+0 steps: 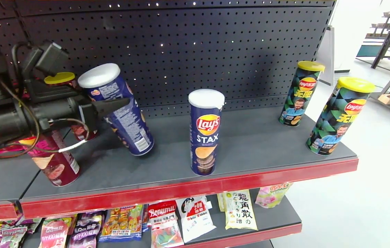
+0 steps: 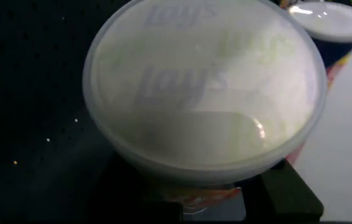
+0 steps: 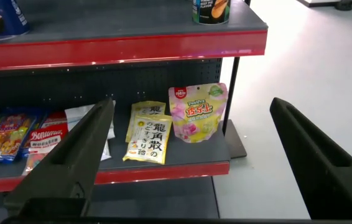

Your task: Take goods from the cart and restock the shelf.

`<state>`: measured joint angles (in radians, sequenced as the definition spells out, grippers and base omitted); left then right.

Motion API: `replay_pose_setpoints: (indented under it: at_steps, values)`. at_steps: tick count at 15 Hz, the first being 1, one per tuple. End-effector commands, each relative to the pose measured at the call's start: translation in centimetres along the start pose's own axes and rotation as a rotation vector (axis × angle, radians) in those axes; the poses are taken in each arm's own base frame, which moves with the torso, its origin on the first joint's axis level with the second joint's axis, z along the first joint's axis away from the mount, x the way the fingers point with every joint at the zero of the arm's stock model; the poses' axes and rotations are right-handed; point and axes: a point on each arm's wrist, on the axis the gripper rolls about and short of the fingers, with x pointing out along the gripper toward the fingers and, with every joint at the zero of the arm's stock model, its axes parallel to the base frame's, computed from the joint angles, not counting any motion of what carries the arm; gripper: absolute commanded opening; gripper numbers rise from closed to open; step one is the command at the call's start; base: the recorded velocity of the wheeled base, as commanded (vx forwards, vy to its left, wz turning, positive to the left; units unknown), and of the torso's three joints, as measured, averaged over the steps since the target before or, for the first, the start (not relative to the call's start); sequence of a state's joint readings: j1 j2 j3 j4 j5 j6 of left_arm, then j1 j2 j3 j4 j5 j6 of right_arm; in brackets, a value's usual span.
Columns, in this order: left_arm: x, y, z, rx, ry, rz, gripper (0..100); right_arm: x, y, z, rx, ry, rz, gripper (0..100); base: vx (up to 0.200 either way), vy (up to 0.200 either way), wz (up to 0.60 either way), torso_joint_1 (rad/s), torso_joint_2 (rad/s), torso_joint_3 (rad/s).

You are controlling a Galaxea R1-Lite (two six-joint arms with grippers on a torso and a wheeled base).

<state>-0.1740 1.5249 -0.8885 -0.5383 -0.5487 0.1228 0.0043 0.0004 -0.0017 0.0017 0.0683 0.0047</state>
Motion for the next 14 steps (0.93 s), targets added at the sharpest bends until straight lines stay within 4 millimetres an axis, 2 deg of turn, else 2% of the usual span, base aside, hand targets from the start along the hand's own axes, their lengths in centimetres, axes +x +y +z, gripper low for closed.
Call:
replay_pose_setpoints:
  at_steps: [1,4,6,7,8,14]
  values:
    - [4.6,0.4,0.1,-0.002,0.009,-0.011,0,0.0,0.0,0.0,0.000,0.000,0.001,100,0.000,0.000,0.00,0.000,0.00,0.000]
    - [7.9,-0.7,0.6,-0.039,0.002,-0.002,0,0.0,0.0,0.0,0.000,0.000,0.001,100,0.000,0.000,0.00,0.000,0.00,0.000]
    - [10.0,-0.6,1.3,-0.039,-0.016,0.022,0,0.0,0.0,0.0,0.000,0.000,0.001,100,0.000,0.000,0.00,0.000,0.00,0.000]
    - [10.0,-0.6,1.3,-0.039,-0.016,0.022,0,0.0,0.0,0.0,0.000,0.000,0.001,100,0.000,0.000,0.00,0.000,0.00,0.000]
    - [11.9,-0.4,1.2,-0.047,0.012,0.062,0,0.0,0.0,0.0,0.000,0.000,0.001,100,0.000,0.000,0.00,0.000,0.00,0.000]
    - [15.6,-1.2,0.0,-0.054,0.048,0.107,0,0.0,0.0,0.0,0.000,0.000,0.000,100,0.000,0.000,0.00,0.000,0.00,0.000]
